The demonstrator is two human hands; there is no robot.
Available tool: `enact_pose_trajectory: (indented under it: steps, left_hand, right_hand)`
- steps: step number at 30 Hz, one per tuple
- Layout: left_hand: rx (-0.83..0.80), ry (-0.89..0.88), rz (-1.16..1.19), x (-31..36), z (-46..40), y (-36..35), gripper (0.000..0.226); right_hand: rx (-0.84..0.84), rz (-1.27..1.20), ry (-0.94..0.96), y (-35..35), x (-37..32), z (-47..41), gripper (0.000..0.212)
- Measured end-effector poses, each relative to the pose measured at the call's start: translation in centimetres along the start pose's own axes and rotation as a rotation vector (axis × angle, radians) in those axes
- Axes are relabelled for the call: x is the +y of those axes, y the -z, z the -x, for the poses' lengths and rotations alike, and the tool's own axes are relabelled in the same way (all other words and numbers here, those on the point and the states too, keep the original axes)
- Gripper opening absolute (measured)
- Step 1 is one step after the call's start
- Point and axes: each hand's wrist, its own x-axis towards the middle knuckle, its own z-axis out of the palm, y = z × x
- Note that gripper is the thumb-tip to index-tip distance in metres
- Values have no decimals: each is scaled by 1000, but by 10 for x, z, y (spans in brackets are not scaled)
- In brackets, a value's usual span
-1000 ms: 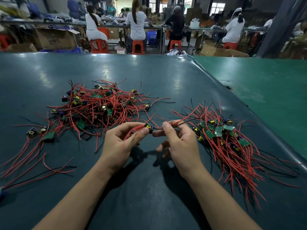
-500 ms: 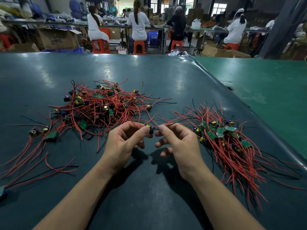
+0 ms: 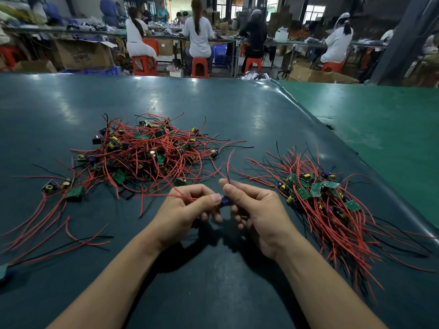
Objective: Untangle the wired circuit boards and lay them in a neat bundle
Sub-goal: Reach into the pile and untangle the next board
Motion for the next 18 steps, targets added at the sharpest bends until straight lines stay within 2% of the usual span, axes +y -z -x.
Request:
enact_pose_trajectory:
  steps: [2,6,10,15,18]
  left_hand:
    - [-40,6,-19,1,0,0,28]
    - [8,-19,-10,-1,-1,-1,30]
    - [26,-37,-7,0,0,-3,26]
    - [48,-33,-13,1,1,-3,28]
    - [53,-44,-22,1,2,-3,28]
  right_hand:
    - [22,-41,18,1,0,-1,26]
    - [166,-26,123,0,1,-5,12]
    - [387,-25,280,4,2,-10,19]
    - [472,277,481,7,4,-11,16]
    - [516,363,556,15,0,-12,22]
